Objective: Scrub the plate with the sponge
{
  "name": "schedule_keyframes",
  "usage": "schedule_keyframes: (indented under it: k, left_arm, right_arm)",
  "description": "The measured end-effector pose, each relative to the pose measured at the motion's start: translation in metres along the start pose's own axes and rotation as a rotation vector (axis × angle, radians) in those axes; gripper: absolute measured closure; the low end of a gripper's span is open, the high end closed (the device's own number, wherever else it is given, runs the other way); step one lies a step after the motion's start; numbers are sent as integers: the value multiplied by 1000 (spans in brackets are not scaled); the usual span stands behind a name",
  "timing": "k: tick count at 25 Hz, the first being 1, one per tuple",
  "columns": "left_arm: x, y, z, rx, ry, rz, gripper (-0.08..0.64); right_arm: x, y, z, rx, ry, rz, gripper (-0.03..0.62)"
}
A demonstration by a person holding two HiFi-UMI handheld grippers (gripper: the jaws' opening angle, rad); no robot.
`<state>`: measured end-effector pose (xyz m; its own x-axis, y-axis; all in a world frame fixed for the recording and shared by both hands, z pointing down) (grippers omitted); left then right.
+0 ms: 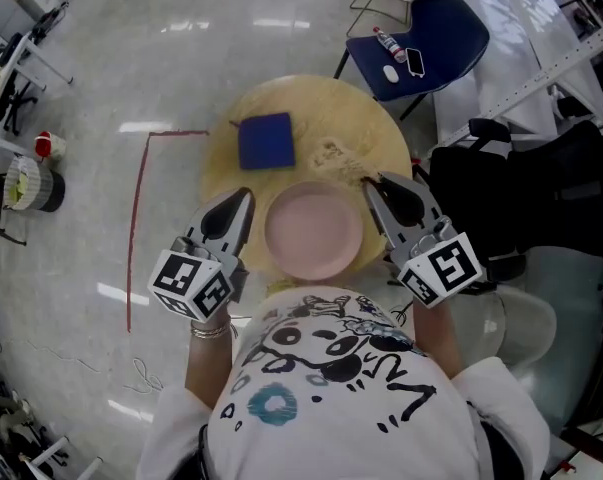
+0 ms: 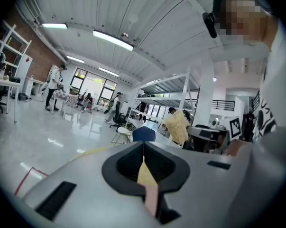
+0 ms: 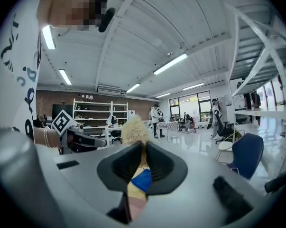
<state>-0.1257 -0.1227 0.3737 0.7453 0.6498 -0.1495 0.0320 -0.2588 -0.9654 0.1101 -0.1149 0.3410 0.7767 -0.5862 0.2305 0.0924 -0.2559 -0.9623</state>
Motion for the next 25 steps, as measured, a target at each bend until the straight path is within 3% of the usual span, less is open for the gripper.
schedule_keyframes:
  k: [6, 14, 21, 25]
  left_arm:
    - [1, 31, 8, 51, 21, -100, 538]
    - [8, 59, 16, 179, -1, -110, 538]
    - [14, 63, 18, 194, -4, -154, 541]
    - [14, 63, 19, 192, -1, -143, 541]
  right_arm:
    - [-2, 35, 20, 94, -31, 38, 545]
    - [-13, 54, 31, 176, 40, 87, 545]
    - [-11, 51, 36, 185, 31, 84, 545]
    - [-12, 50, 38, 187, 29, 87, 545]
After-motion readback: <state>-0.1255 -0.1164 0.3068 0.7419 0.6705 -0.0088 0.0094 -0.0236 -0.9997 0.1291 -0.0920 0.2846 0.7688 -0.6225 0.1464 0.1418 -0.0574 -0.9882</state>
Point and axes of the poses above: the fingertips, and each gripper's own axes: z backward along the fingers, x to its right, y out of its top, the point moved 5 cm from there along z, backward along the fingers, and after that the axes turned 11 degrees about -z, right-handed, at the moved point
